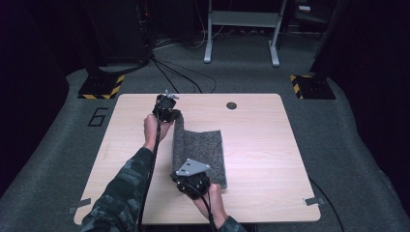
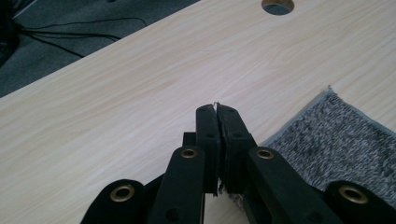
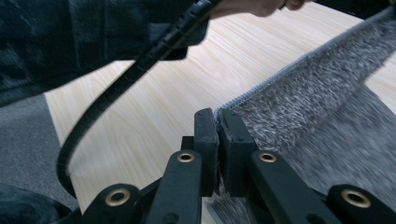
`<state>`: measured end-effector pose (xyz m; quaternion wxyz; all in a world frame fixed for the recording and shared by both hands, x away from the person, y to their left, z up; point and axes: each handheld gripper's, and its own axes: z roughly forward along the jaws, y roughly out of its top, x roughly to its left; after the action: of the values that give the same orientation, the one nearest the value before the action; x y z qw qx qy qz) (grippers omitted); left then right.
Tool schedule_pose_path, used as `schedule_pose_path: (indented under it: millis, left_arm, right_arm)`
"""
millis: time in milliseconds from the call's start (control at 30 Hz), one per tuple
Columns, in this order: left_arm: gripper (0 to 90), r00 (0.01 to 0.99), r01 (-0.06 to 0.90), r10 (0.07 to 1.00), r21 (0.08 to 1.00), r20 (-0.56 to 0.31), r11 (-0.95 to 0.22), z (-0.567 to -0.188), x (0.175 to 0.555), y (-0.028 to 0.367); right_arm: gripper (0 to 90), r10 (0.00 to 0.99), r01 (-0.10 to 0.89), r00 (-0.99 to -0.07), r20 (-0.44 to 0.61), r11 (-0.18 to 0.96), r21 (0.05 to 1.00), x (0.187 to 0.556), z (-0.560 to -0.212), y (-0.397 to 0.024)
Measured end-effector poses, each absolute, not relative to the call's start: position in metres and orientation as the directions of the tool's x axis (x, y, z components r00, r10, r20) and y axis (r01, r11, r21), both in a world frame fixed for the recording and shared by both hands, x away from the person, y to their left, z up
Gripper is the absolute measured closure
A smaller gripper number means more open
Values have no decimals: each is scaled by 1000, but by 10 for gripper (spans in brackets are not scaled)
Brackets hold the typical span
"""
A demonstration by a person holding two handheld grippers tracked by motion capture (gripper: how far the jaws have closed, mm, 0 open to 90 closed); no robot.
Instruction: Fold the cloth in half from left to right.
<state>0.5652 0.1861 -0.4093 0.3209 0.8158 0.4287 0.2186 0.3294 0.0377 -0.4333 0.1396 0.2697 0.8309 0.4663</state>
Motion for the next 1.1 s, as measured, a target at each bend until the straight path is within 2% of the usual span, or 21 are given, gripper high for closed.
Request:
schedule_pose_path:
  millis: [500, 1100]
  left_arm:
    - [873, 574, 562, 816, 688, 75, -458, -428, 575, 136]
    - [870, 589, 568, 803, 660, 91, -491, -442, 580, 102]
  right_arm:
    - [859, 657, 408, -752, 48, 407, 817, 332, -452, -8]
    - [858, 723, 501, -683, 107, 357, 788, 338, -471, -53]
